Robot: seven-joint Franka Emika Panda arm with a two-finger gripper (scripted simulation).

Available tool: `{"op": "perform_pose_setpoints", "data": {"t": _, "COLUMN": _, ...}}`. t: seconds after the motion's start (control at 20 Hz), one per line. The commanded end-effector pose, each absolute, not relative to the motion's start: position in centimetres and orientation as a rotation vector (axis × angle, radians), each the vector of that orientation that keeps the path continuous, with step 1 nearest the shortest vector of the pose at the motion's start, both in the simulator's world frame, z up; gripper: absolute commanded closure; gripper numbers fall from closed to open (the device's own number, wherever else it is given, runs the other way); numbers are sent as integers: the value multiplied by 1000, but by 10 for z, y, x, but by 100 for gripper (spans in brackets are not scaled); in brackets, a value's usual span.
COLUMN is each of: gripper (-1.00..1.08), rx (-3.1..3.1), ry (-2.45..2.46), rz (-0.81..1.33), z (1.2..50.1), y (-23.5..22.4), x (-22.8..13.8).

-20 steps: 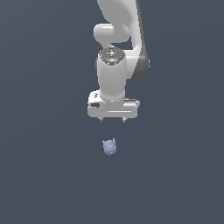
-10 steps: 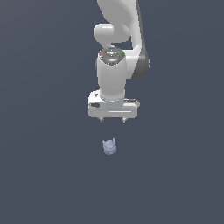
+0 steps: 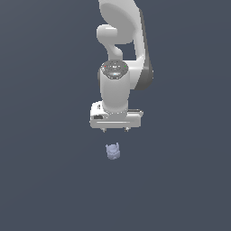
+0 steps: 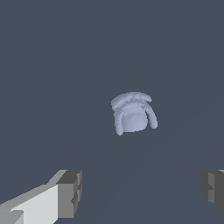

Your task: Pick up the object and move it to a goal position.

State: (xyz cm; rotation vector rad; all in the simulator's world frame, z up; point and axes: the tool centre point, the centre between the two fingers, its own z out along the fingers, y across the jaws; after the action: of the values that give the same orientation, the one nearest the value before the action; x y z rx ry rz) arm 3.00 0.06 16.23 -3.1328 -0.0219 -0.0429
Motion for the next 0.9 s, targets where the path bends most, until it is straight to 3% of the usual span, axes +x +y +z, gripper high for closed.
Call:
{"op": "perform_pose_setpoints", "data": {"t": 0.0, "gripper": -92, "rx": -3135, "ry": -64, "rz": -36, "z": 152, "y": -1, "x": 38}}
{"op": "perform_pose_setpoints", "data": {"t": 0.85, "gripper": -92, "rx": -3128, "ry": -295, "rz": 0, "z": 91, "y": -11, "x": 79}}
